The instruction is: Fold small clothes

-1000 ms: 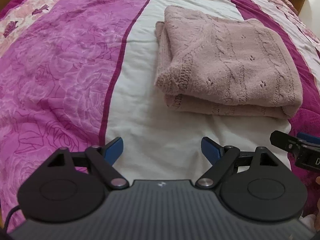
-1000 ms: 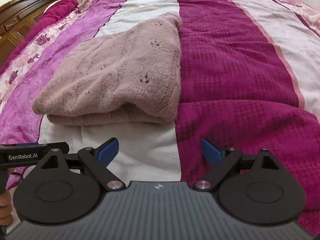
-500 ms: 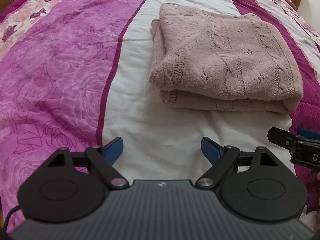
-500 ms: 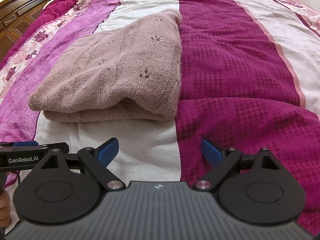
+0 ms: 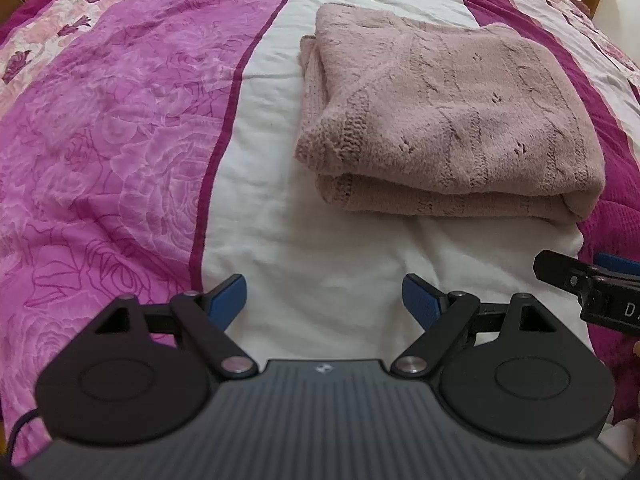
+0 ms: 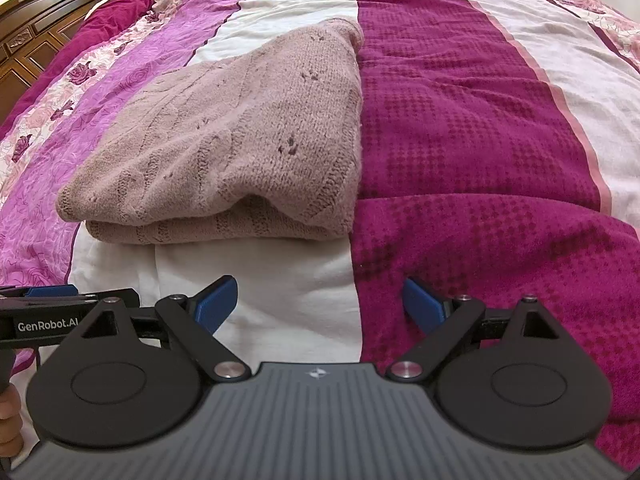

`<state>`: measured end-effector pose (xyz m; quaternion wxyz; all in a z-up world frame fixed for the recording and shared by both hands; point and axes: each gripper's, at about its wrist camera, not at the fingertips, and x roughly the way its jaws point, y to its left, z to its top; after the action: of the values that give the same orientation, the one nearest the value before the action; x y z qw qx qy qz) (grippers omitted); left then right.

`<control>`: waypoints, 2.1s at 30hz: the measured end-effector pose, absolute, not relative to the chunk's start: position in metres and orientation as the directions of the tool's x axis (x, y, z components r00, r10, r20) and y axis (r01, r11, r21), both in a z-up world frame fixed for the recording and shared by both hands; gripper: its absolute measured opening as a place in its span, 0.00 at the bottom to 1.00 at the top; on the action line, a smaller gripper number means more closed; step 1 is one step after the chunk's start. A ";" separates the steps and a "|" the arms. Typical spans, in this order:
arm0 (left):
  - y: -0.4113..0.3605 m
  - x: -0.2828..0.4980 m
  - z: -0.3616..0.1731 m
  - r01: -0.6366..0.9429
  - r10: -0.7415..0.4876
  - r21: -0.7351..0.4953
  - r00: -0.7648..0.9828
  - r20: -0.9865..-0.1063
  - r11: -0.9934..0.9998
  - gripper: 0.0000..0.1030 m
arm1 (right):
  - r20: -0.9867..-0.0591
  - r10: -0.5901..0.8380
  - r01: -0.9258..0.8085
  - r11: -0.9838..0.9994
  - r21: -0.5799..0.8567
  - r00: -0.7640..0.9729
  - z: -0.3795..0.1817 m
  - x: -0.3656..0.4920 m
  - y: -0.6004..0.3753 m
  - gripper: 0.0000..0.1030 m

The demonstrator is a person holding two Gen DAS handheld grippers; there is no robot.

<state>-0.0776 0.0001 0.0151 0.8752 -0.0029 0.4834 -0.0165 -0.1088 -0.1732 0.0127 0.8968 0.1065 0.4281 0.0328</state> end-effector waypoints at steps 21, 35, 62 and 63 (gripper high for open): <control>0.001 -0.077 0.014 0.025 -0.032 -0.022 0.526 -0.850 0.999 0.84 | -0.761 0.150 0.033 0.975 0.220 0.631 0.012 -0.109 -0.174 0.91; 0.000 -0.078 0.013 0.025 -0.031 -0.021 0.524 -0.851 0.999 0.84 | -0.761 0.150 0.033 0.975 0.220 0.631 0.012 -0.109 -0.174 0.91; -0.001 -0.079 0.011 0.026 -0.031 -0.020 0.518 -0.855 0.999 0.84 | -0.761 0.150 0.032 0.975 0.219 0.631 0.012 -0.109 -0.174 0.91; -0.001 -0.079 0.011 0.026 -0.031 -0.020 0.519 -0.854 0.999 0.84 | -0.761 0.150 0.032 0.975 0.219 0.631 0.012 -0.109 -0.174 0.91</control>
<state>-0.0786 -0.0008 0.0109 0.8714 -0.0023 0.4903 -0.0165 -0.1091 -0.1735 0.0123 0.8969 0.1064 0.4280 0.0327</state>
